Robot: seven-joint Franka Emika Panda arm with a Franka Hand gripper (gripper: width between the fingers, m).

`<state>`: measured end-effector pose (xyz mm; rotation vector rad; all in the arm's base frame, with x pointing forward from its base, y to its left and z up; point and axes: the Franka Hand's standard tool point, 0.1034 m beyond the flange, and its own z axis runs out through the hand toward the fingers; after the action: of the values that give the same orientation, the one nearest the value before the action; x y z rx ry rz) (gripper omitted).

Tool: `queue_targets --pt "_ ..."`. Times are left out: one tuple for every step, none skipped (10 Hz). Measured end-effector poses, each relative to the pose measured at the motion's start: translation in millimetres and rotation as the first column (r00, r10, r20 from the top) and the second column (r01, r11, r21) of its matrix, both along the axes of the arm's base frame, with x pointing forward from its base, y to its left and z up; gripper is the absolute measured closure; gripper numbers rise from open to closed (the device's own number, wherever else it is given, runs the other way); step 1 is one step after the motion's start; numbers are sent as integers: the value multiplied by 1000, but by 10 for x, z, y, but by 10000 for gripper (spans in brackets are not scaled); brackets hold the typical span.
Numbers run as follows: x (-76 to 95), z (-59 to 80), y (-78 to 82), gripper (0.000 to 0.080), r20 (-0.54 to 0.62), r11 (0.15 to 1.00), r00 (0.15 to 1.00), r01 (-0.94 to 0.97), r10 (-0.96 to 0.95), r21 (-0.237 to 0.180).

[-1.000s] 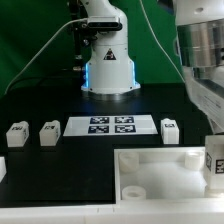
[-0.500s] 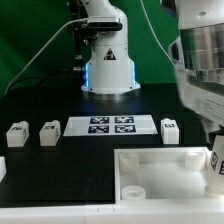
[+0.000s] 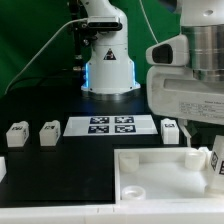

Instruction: Assemble one leg

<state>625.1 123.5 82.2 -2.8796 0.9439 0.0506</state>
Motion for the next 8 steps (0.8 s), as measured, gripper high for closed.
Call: queue_targets --pt "1 -6 -15 150 10 996 996 -90 90 -3" --pt "5 -42 -108 150 28 948 948 -316 317 -22" --pt "13 -51 -140 150 35 900 900 -434 435 -44" --pt "13 -50 -137 150 37 890 890 -453 455 -45" --pt "13 -51 -137 251 37 891 890 -452 454 -45" --pt "13 -51 -137 387 37 891 890 -452 454 -45" --pt "12 -50 -128 387 32 926 925 -376 378 -39" --pt "10 -51 -123 508 25 953 953 -301 302 -37"
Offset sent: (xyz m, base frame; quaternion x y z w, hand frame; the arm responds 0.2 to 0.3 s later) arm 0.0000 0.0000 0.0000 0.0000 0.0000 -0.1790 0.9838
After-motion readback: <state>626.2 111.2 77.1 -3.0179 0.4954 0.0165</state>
